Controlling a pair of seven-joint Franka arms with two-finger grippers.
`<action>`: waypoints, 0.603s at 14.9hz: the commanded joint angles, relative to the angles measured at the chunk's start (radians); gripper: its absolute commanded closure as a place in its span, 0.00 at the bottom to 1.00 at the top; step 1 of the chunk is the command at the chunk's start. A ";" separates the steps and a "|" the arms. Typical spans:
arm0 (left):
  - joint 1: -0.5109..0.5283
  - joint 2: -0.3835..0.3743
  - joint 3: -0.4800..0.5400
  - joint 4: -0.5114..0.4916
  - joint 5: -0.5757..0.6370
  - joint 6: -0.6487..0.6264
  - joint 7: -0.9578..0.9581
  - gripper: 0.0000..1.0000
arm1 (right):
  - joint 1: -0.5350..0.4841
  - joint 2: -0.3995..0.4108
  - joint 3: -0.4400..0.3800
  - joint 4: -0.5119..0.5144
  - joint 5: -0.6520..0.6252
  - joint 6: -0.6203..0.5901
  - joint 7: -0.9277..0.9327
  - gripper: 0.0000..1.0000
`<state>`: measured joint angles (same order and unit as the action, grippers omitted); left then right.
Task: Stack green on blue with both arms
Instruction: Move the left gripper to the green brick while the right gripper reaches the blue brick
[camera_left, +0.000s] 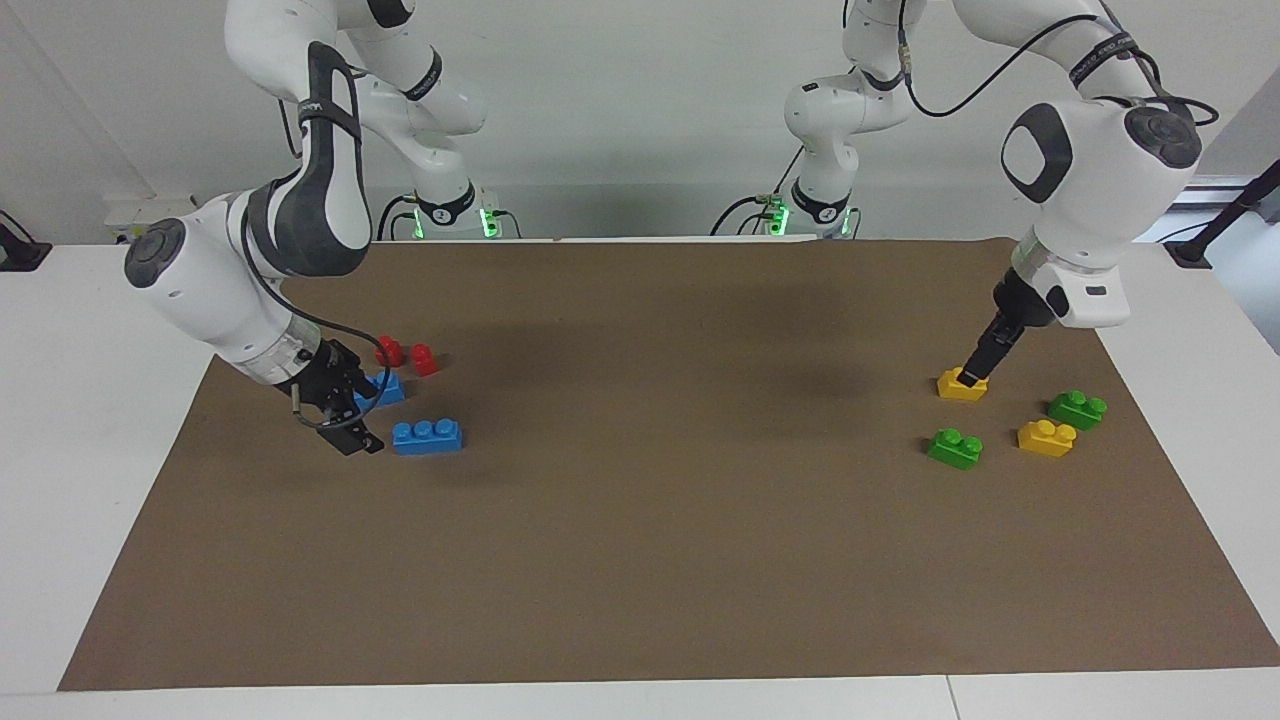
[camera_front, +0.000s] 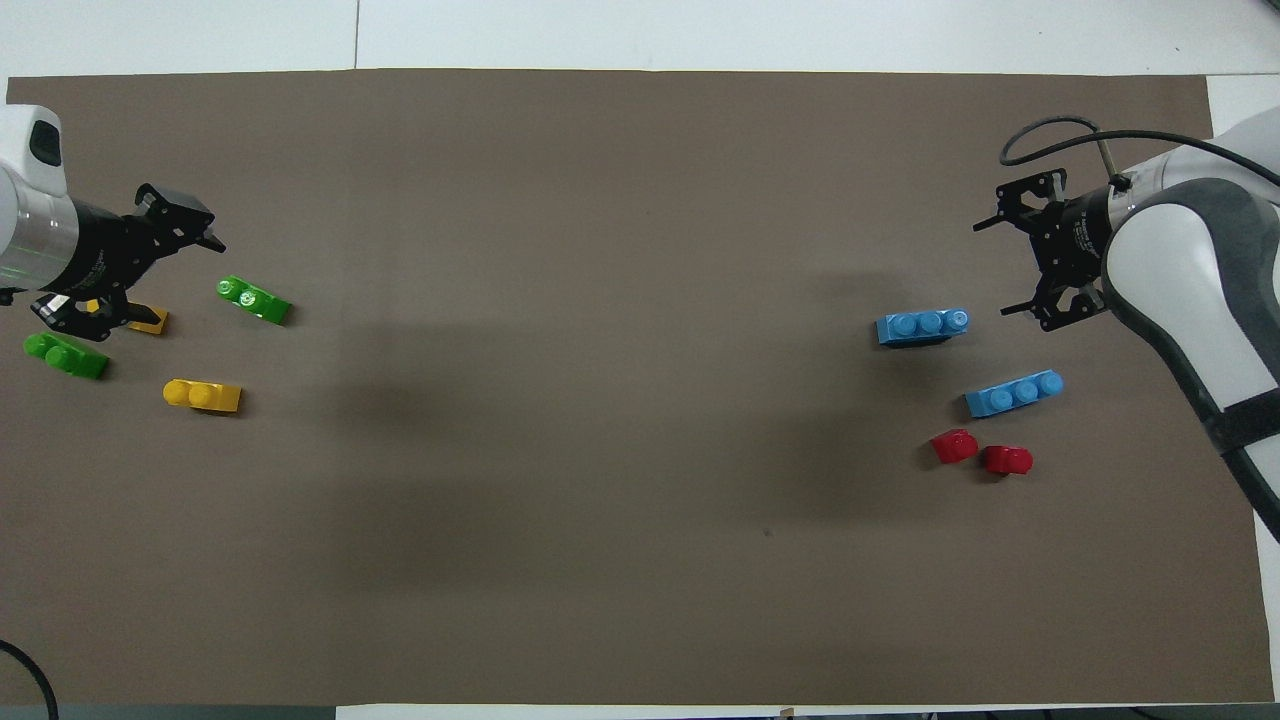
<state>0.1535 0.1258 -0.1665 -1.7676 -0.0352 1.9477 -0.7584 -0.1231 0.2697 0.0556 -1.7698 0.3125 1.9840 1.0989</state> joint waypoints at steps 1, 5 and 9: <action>0.027 0.035 -0.002 -0.030 0.009 0.083 -0.016 0.00 | -0.035 -0.014 0.006 -0.065 0.056 0.013 0.028 0.00; 0.056 0.101 -0.001 -0.030 0.044 0.146 -0.053 0.00 | -0.052 0.031 0.006 -0.059 0.065 0.024 0.121 0.00; 0.067 0.153 -0.001 -0.030 0.086 0.201 -0.096 0.00 | -0.038 0.042 0.006 -0.062 0.088 0.044 0.122 0.00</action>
<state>0.2169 0.2589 -0.1613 -1.7873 0.0036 2.1082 -0.8055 -0.1630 0.3096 0.0545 -1.8252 0.3777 2.0077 1.2065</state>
